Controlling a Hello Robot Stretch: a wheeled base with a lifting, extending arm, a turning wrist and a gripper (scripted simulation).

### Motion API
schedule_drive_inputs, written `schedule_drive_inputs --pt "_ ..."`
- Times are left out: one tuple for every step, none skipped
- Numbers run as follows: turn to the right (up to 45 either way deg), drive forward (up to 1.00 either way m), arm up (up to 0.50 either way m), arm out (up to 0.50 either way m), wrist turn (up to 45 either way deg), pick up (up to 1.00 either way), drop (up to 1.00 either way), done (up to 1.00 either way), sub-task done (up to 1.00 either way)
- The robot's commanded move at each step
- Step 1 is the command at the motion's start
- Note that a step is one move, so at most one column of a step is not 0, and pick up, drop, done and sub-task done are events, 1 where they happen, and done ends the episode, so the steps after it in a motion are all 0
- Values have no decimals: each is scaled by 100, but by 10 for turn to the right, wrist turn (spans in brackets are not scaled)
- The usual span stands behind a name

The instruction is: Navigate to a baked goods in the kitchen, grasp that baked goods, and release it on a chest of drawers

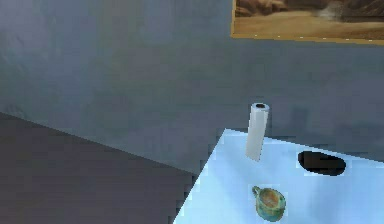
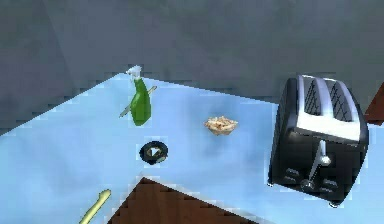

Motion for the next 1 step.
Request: schedule_drive_inputs --pt "0 0 50 0 0 0 0 0 0"
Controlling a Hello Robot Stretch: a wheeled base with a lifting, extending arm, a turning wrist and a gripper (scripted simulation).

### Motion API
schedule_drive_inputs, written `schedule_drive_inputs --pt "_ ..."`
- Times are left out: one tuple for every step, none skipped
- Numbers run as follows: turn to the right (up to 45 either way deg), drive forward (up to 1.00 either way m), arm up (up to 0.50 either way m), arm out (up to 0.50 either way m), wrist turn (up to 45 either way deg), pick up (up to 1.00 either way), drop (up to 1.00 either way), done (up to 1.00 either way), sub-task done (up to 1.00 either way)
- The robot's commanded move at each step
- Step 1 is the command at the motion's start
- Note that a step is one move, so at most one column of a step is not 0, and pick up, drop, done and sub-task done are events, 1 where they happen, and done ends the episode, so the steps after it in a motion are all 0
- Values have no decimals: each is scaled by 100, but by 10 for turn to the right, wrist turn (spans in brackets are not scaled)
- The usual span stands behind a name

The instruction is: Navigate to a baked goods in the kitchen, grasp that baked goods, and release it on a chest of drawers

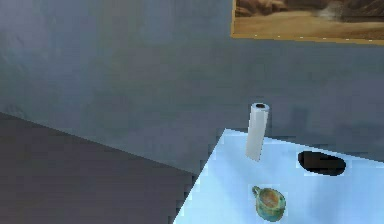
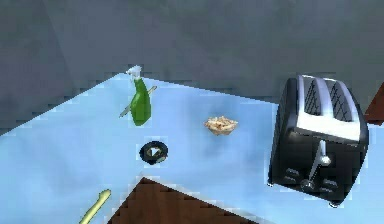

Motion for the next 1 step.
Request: schedule_drive_inputs --pt "0 0 38 0 0 0 0 0 0"
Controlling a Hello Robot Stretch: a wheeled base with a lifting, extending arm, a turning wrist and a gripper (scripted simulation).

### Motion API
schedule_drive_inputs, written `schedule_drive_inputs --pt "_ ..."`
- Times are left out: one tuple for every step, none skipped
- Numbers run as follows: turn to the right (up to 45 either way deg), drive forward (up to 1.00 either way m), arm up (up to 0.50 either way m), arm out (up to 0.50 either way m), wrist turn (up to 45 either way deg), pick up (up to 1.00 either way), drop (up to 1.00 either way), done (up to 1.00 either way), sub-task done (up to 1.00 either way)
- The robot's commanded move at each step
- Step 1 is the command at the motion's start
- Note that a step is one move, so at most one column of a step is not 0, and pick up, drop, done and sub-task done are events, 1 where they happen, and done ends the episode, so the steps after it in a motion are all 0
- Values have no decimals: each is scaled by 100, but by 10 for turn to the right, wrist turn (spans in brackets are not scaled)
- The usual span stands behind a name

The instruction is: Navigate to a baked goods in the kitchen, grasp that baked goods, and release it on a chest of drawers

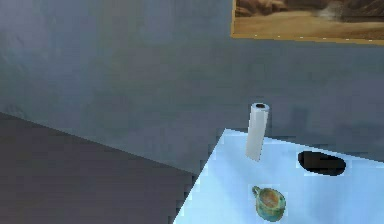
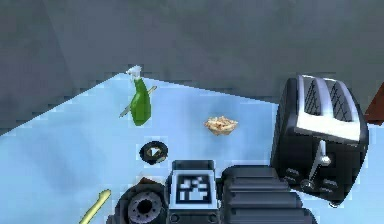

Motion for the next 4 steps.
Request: schedule_drive_inputs --pt "0 0 0 18 0 0 0 0 0" --pt "0 0 0 0 450 0 0 0 0" --pt "0 0 0 0 450 0 0 0 0" --pt "0 0 0 0 450 0 0 0 0"
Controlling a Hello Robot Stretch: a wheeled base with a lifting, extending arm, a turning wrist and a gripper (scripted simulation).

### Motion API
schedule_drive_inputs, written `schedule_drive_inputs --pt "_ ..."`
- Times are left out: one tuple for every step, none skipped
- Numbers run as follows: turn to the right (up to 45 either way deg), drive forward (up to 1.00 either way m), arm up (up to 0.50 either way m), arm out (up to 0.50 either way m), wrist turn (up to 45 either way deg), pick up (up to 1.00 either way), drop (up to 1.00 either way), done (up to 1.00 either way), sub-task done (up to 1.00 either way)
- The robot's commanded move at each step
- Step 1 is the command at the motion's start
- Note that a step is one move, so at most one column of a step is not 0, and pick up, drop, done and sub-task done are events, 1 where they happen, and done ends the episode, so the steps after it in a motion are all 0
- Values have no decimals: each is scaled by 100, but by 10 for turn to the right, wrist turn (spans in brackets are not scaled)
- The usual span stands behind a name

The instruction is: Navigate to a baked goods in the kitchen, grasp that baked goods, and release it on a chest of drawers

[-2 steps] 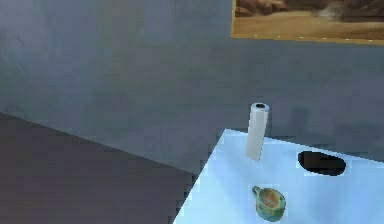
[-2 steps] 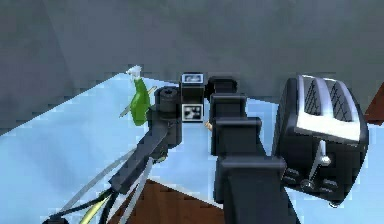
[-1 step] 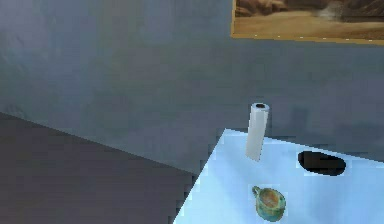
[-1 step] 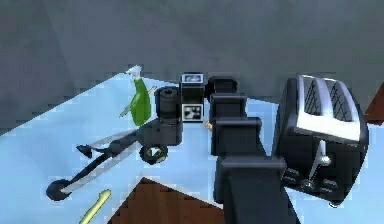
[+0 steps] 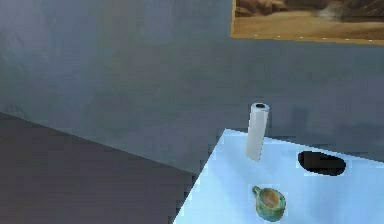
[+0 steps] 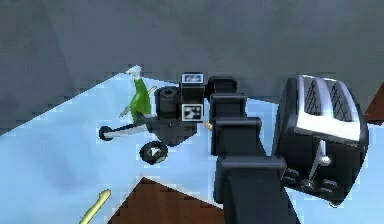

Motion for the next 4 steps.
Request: schedule_drive_inputs --pt "0 0 0 0 210 0 0 0 0" --pt "0 0 -14 0 0 0 0 0 0" --pt "0 0 0 0 0 100 0 0 0" --pt "0 0 10 0 0 0 0 0 0"
